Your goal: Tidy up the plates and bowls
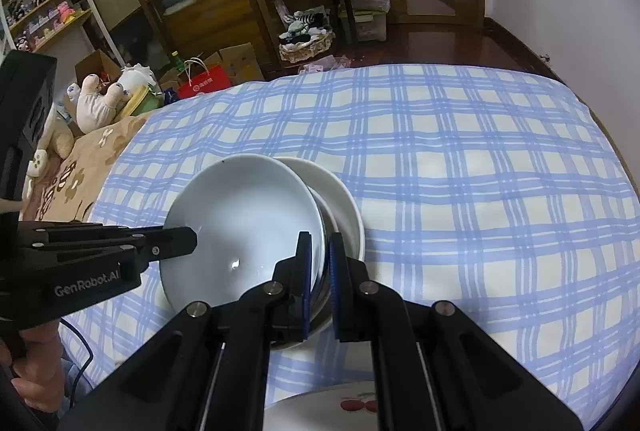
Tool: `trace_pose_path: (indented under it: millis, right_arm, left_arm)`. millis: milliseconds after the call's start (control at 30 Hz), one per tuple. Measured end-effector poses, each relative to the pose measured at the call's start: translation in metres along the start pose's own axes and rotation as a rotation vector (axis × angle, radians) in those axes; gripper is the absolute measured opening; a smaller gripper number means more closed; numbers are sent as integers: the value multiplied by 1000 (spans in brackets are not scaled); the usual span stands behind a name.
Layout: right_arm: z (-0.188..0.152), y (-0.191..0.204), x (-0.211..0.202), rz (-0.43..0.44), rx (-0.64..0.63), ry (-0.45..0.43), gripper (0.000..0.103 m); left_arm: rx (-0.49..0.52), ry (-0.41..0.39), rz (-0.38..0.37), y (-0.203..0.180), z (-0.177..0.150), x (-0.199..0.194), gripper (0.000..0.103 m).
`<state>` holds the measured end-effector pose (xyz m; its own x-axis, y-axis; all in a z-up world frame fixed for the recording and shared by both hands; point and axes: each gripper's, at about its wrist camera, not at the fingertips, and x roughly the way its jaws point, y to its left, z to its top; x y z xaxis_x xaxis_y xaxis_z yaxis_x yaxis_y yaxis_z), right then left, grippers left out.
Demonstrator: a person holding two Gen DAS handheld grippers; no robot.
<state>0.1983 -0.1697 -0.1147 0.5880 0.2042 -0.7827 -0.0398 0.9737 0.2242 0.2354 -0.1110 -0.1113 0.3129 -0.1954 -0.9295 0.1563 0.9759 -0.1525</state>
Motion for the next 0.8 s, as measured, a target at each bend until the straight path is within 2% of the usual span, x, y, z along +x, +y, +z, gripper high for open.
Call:
trace_pose_path:
  millis: [167,300,500,667,733,800]
  right_arm:
    - [-1,3,0,-29,-27,-16,12]
    - [-1,0,-1,-16,-15,-14,13]
    - [3,-4,-8,7,4,-31,13]
    - [8,-13,-23,-6,19,-51,14]
    - [9,-17,-25,-21,28,-41,27]
    - [10,-23,-25,-46,38,-27,51]
  left_arm:
    - [-3,2,-4,1,0,1,7]
    - [-15,3,-19,4,1,1,8]
    - [12,-32,30,3,3,-8,11]
    - [12,-38,32,10,6,-11,12]
    - [2,-27,45,17,6,-10,13]
    - [-13,-12,29,23,5,-8,15]
